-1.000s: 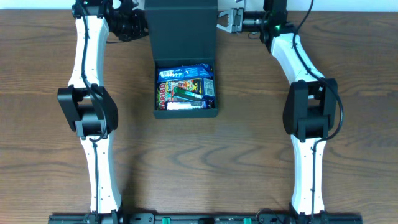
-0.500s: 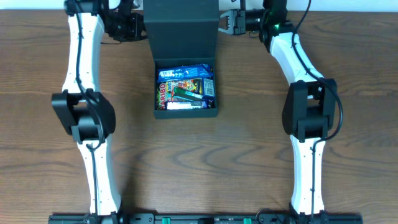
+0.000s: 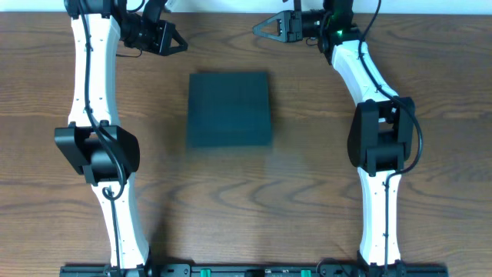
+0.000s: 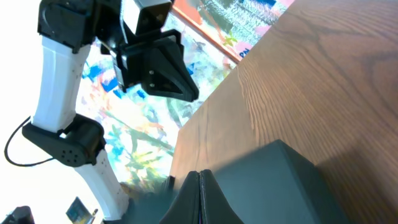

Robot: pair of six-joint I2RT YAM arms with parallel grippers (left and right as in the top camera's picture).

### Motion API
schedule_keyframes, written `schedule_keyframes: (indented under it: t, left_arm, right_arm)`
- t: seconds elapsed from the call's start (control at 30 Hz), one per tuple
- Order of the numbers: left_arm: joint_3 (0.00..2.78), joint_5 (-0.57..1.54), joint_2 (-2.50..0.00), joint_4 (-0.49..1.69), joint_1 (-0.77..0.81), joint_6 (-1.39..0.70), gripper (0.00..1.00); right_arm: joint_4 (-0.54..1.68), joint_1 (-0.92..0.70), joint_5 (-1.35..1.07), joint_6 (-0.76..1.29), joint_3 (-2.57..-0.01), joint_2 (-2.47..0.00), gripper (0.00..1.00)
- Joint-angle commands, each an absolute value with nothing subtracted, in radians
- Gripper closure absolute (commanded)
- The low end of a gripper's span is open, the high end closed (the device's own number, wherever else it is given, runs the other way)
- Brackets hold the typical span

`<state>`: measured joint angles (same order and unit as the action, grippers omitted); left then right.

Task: Pack container
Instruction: 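Push the lid forward with both grippers to close the box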

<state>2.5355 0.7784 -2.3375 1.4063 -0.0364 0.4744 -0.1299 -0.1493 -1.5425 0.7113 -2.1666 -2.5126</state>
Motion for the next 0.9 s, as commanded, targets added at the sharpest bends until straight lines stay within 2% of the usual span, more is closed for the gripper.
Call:
schedule_keyframes:
  t: [0.0, 0.1, 0.23, 0.37, 0.5, 0.77, 0.87]
  left_arm:
    - [2.556, 0.775, -2.326, 1.405, -0.041, 0.509, 0.94]
    - [2.556, 0.775, -2.326, 1.377, -0.041, 0.467, 0.94]
    - [2.556, 0.764, -2.326, 1.279, -0.041, 0.278, 0.94]
    - [2.556, 0.528, -2.326, 1.188, -0.028, -0.064, 0.94]
    - [2.556, 0.27, -2.326, 1.184, 0.001, -0.199, 0.94]
    - [2.556, 0.279, -2.223, 1.095, 0.051, -0.213, 0.94]
    - [2.556, 0.25, -2.16, 1.047, 0.073, -0.213, 0.94]
  right_arm:
    - [-0.177, -0.152, -1.56, 0.769, -2.192, -2.474, 0.98]
    - [-0.249, -0.151, -1.494, 0.839, -2.192, -2.474, 0.98]
    - [-0.224, -0.151, -1.212, 0.908, -2.191, -2.474, 0.98]
    - [-0.039, -0.168, -0.801, 0.881, -2.192, -2.474, 0.98]
    - [0.228, -0.192, -0.459, 0.775, -2.192, -2.474, 0.98]
    - [0.282, -0.204, -0.516, 0.377, -2.192, -2.334, 0.98]
    - [0.324, -0.195, -0.516, 0.323, -2.192, -2.248, 0.98]
